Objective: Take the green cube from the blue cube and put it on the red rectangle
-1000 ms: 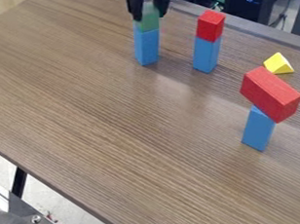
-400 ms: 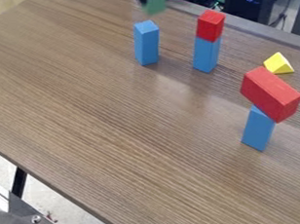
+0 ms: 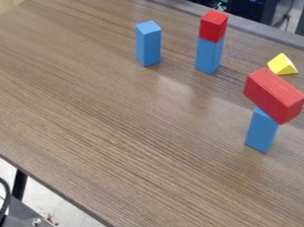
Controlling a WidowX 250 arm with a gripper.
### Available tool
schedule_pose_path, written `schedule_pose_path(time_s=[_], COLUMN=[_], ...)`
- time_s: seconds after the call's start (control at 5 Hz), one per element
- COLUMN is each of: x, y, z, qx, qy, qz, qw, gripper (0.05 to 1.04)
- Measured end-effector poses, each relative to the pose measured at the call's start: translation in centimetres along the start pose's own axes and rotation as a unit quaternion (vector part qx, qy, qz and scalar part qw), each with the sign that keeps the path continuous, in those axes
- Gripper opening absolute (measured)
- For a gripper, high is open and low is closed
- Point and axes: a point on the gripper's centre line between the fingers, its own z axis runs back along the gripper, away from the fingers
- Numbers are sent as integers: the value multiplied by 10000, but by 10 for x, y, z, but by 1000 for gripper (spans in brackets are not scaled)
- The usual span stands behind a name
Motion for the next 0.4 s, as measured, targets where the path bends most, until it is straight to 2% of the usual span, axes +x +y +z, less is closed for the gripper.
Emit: schedule_pose_path(time_s=[0.2,0.4], x=[-36,-68], y=[-16,-24], z=[-6,-14], qx=[52,104], qy=[-23,114], qz=[-591,-1042], qw=[9982,9944], gripper=[537,537])
